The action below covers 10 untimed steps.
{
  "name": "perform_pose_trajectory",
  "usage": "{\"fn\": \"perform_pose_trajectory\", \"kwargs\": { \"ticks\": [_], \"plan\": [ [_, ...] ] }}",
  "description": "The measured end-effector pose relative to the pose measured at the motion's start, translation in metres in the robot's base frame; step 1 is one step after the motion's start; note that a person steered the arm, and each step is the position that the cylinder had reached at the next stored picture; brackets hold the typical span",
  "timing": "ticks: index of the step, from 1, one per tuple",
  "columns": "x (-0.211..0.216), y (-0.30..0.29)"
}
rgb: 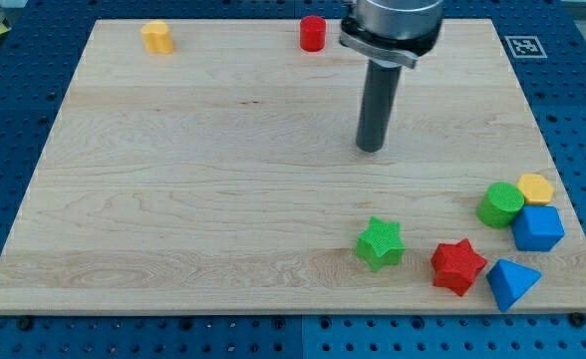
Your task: Move the blue cube with the green circle above to the red star
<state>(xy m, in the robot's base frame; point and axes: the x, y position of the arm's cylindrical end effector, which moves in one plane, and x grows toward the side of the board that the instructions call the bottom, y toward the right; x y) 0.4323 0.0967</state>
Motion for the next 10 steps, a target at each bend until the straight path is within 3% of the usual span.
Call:
{"fn": "perform_pose_trajectory", "kwargs": {
  "ticks": [3, 4, 6, 7, 10],
  "plan": [
    [0.02, 0.172],
    [0.051, 0.216],
    [0.13, 0.23],
    [0.146, 0.209],
    [0.139, 0.183]
  ]
}}
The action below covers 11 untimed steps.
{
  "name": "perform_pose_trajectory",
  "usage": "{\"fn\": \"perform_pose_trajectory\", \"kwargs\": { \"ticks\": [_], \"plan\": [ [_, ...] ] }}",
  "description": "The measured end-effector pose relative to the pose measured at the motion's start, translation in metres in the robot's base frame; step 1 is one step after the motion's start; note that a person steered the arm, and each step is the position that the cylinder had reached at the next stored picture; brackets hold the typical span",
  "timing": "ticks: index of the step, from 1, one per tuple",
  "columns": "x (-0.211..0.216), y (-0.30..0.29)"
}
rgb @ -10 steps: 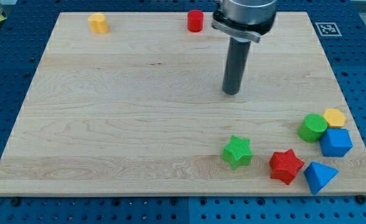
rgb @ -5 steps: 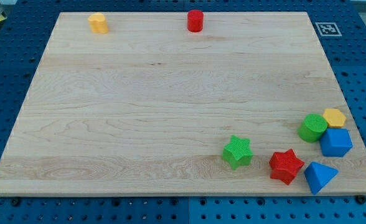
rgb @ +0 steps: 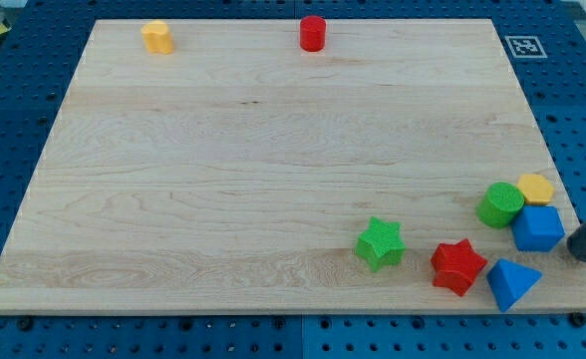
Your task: Move the blue cube with the green circle above to the red star
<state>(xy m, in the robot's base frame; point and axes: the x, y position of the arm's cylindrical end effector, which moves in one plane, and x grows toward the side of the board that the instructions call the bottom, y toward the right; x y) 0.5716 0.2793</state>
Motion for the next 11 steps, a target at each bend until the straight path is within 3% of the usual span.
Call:
{"fn": "perform_pose_trajectory", "kwargs": {
  "ticks": [6, 8, 11],
  "plan": [
    [-0.052, -0.069],
    [-0.025, -0.071],
    [-0.028, -0.105]
  ]
}}
